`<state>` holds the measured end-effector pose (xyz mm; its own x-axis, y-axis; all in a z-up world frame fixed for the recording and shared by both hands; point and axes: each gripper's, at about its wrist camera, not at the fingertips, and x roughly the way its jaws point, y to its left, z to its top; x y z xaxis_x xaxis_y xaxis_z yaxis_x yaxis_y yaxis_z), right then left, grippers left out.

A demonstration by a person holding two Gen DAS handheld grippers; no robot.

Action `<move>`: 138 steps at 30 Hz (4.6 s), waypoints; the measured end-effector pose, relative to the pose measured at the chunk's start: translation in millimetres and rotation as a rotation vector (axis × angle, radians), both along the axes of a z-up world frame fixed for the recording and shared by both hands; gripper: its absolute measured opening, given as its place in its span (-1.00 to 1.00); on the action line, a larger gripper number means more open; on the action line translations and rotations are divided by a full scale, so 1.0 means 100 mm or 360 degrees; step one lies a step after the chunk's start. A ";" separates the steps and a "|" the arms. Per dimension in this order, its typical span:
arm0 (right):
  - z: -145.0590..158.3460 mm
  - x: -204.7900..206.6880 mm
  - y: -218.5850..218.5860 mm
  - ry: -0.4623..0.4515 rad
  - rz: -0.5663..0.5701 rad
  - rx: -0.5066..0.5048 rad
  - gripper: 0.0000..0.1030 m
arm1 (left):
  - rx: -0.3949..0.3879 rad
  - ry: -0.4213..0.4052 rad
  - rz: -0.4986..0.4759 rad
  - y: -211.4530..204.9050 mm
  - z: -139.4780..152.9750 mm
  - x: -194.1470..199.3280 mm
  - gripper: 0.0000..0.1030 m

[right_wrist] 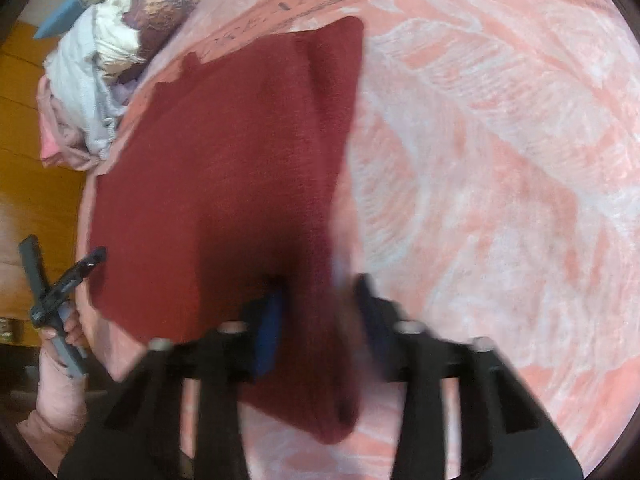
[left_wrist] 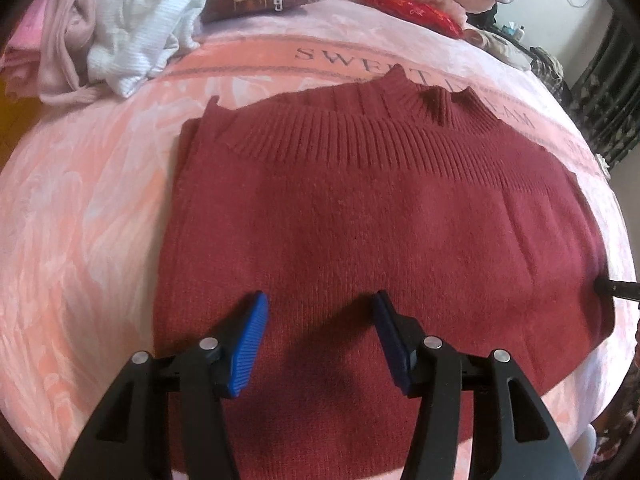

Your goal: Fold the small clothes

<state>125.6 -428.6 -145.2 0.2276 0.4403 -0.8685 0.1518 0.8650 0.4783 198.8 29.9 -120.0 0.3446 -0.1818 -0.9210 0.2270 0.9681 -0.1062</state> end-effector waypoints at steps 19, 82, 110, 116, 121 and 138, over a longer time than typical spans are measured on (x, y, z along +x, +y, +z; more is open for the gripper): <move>0.03 0.12 0.20 0.0166 -0.0144 -0.0280 -0.79 | -0.0009 0.0124 0.0021 0.03 -0.13 0.03 0.14; 0.47 -0.16 1.27 -0.0114 0.0209 -0.0173 -0.08 | -0.0432 0.0400 -0.0146 -1.18 0.00 0.10 0.36; 0.46 -0.30 1.39 -0.0136 0.0215 -0.0073 -0.07 | -0.0484 0.0087 -0.0178 -0.66 0.76 0.09 -0.76; 0.45 -0.22 1.66 -0.0138 0.0293 -0.0052 -0.06 | -0.0471 0.0070 -0.0134 -0.11 0.92 0.16 -0.76; 0.45 -0.19 1.86 -0.0141 0.0344 -0.0024 -0.05 | -0.0498 0.0114 -0.0041 0.49 0.79 0.21 -0.76; 0.13 -0.09 2.32 -0.0025 0.0446 -0.0043 0.03 | -0.0492 0.0174 -0.0066 0.92 0.33 0.11 -0.74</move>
